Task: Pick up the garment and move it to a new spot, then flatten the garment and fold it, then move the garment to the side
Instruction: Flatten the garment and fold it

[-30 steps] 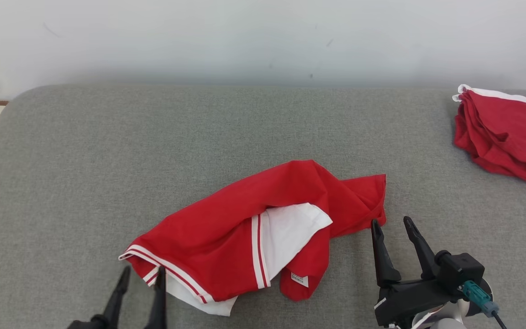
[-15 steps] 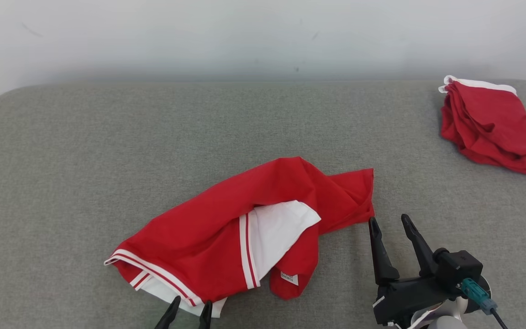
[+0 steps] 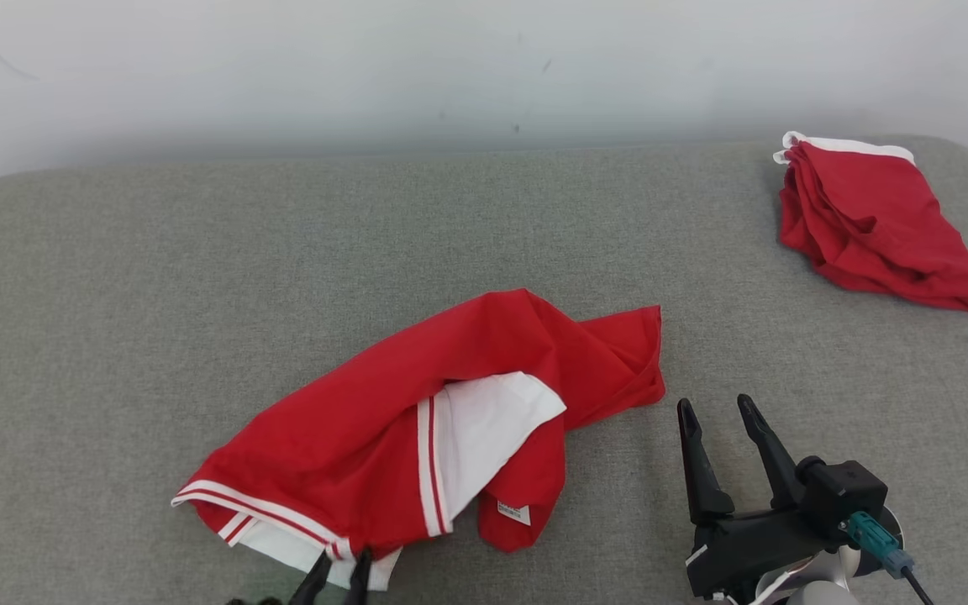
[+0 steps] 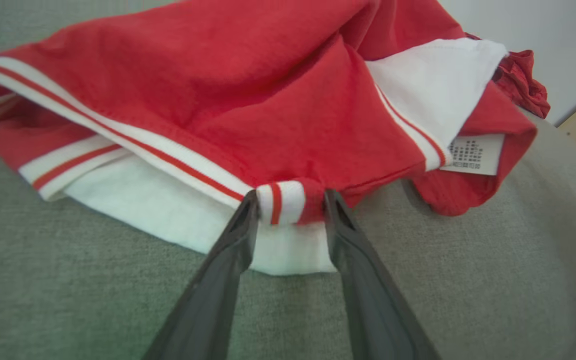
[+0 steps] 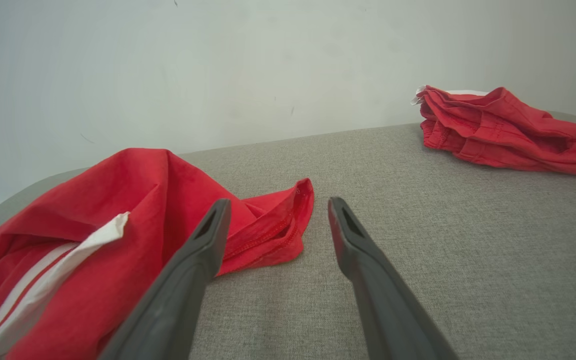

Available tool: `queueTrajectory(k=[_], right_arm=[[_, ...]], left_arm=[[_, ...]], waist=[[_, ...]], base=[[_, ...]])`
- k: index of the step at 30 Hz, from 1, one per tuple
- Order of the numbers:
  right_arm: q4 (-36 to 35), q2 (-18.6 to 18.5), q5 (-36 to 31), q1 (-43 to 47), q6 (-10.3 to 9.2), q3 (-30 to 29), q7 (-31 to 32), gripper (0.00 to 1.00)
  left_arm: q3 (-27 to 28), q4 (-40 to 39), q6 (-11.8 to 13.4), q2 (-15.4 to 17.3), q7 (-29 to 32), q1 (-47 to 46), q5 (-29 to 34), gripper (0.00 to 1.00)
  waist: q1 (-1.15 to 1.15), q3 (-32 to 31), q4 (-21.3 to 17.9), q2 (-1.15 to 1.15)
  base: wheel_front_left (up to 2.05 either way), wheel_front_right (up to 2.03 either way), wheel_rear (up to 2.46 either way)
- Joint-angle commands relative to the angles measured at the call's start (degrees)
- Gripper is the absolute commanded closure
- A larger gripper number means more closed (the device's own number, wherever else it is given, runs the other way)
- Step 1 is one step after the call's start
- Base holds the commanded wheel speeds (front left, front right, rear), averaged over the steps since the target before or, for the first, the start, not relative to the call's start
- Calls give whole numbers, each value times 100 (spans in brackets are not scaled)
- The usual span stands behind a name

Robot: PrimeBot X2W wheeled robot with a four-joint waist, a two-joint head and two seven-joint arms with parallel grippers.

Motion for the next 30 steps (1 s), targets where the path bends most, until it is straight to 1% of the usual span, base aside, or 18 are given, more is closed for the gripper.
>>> queueTrajectory(k=[1,7,11,16,20,25,30], right_arm=[[10,-31,-16,-23,1,14,-2,0],[-13,-22,-31,16,1,-16,-2,0],[-25,-12,-17,18,1,-49,-2,0],[-43,4,-31,-14,1,-38,-2,0],[-48,25,2,-112,1,28,-2,0],[-41,50,78,-249,1,79,-2,0],[-58,82,97,-391,1,105,-2,0]], left_arm=[[30,5,23,2,-34,-75,-20,100],[2,-241,-5,2,-34,-197,122,100],[51,-709,-58,20,-34,-382,247,100],[10,-1157,-184,323,-34,-888,542,100],[40,-1262,-260,643,107,-1525,593,100],[161,-1152,-355,987,332,-2363,379,100],[326,-822,-374,1327,473,-3060,227,100]], waist=[[0,-9,-3,0],[0,-10,28,0],[0,6,75,0],[0,49,102,0],[0,147,20,0],[0,360,-218,0],[0,596,-530,0]], base=[[0,0,0],[0,0,0],[0,0,0],[0,0,0],[0,0,0],[0,0,0],[0,0,0]])
